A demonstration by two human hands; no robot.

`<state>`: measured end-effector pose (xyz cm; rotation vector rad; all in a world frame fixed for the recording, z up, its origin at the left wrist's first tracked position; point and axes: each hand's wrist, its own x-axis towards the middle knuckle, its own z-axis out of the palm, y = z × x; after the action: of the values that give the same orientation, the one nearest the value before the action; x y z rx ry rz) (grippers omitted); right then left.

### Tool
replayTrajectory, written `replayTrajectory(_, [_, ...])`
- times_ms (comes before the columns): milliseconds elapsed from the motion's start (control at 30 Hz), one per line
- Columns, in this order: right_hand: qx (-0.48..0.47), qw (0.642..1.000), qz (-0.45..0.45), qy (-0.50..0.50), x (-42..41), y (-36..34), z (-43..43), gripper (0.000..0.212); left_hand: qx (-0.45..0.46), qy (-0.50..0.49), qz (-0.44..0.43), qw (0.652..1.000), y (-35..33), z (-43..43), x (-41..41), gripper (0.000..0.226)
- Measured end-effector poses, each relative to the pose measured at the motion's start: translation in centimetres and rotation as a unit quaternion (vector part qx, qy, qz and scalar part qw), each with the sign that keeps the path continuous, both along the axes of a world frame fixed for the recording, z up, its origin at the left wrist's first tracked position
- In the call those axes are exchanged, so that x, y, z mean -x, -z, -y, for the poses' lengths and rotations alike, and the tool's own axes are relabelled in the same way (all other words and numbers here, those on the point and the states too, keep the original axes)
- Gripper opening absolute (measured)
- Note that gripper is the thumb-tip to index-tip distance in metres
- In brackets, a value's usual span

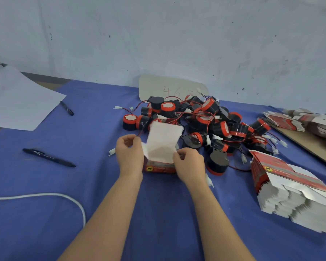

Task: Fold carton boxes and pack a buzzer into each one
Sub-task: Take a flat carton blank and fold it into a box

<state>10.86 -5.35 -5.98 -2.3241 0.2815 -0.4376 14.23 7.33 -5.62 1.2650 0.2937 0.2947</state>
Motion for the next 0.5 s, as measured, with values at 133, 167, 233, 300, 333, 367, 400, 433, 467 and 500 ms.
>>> replayTrajectory(133, [-0.095, 0.994, 0.052, 0.035, 0.2, -0.3, 0.7, 0.018, -0.123, 0.023, 0.056, 0.991, 0.6, 0.7, 0.2, 0.003])
replayTrajectory(167, [-0.11, 0.992, 0.06, 0.03, 0.2, -0.3, 0.6, 0.021, -0.162, 0.025, 0.064, 0.984, 0.9, 0.9, 0.2, 0.006])
replayTrajectory(233, [-0.116, 0.99, 0.074, 0.019, 0.1, -0.2, 0.4, 0.026, -0.187, 0.058, 0.044, 0.98, 1.2, 1.1, 0.3, 0.014])
replayTrajectory(300, [-0.094, 0.992, 0.085, 0.024, -0.1, -0.2, 0.3, 0.034, -0.164, 0.086, 0.025, 0.982, 1.1, 1.1, 0.3, 0.018])
replayTrajectory(333, [-0.092, 0.991, 0.088, 0.028, -0.1, -0.2, 0.2, 0.036, -0.134, 0.086, 0.029, 0.987, 0.8, 1.1, 0.4, 0.02])
replayTrajectory(367, [-0.103, 0.99, 0.09, 0.031, -0.1, -0.2, 0.2, 0.034, -0.1, 0.085, 0.042, 0.99, 0.4, 1.1, 0.6, 0.023])
replayTrajectory(400, [-0.125, 0.988, 0.088, 0.035, -0.2, -0.2, 0.3, 0.033, -0.07, 0.091, 0.065, 0.991, -0.1, 1.1, 0.9, 0.028])
replayTrajectory(433, [-0.155, 0.984, 0.083, 0.039, -0.2, -0.3, 0.4, 0.033, -0.049, 0.11, 0.092, 0.988, -0.6, 1.2, 1.2, 0.032])
replayTrajectory(467, [-0.193, 0.977, 0.078, 0.04, -0.2, -0.5, 0.5, 0.034, -0.047, 0.136, 0.117, 0.983, -1.0, 1.4, 1.6, 0.033])
replayTrajectory(500, [-0.233, 0.969, 0.074, 0.033, -0.2, -0.7, 0.5, 0.04, -0.069, 0.162, 0.137, 0.975, -1.2, 1.6, 2.0, 0.034])
